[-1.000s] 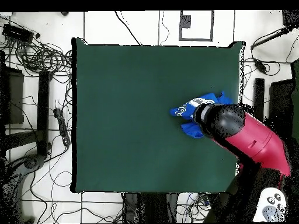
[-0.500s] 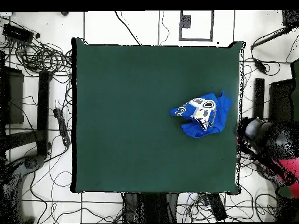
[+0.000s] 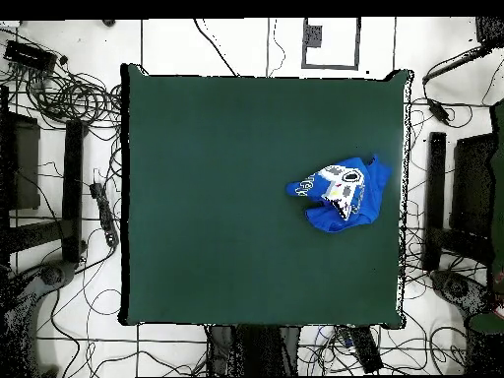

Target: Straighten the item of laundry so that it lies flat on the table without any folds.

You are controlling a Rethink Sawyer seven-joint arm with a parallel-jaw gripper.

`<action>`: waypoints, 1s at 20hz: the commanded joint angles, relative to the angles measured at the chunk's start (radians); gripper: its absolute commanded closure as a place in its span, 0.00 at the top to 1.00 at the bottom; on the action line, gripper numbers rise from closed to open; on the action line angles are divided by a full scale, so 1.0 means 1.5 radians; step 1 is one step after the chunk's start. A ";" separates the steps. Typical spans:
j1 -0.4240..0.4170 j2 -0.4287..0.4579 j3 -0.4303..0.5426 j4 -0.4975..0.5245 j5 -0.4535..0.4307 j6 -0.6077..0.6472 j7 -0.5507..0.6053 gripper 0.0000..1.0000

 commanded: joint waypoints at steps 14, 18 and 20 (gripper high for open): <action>-0.020 -0.003 0.191 0.058 -0.039 0.066 -0.245 0.00; -0.052 0.012 0.227 0.084 -0.054 0.020 -0.270 0.00; -0.056 0.024 0.237 0.092 -0.069 -0.014 -0.262 0.00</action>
